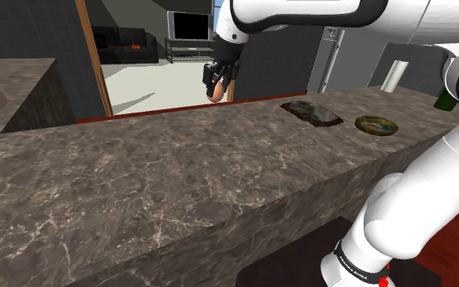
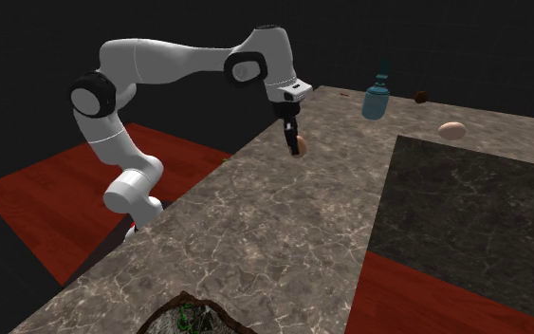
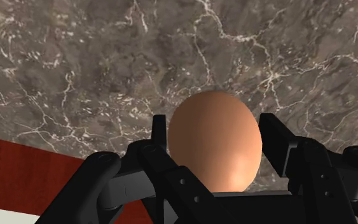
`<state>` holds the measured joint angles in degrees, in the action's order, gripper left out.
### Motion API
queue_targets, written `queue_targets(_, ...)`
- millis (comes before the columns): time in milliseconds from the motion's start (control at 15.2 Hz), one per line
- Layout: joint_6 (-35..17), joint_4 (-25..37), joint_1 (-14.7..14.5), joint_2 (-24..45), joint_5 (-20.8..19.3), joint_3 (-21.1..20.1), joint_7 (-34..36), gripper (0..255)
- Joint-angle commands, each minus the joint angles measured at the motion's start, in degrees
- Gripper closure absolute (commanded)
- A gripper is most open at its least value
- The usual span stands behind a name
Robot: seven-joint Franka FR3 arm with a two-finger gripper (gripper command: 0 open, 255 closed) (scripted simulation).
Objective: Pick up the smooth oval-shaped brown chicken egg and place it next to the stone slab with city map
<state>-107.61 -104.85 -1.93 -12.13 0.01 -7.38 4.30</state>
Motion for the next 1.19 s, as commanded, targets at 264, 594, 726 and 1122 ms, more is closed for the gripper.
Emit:
queue_targets(264,-1.48,0.44,3.04,1.93,0.99,5.02,-8.34,255)
queue_targets(594,-2.02,2.84,5.64,5.05,2.13,9.02,-15.23,255)
queue_targets(726,-2.08,4.30,6.71,6.68,2.73,10.53,-17.96,255)
queue_targets(1122,-1.53,10.53,10.21,12.92,5.13,14.64,-26.03,255)
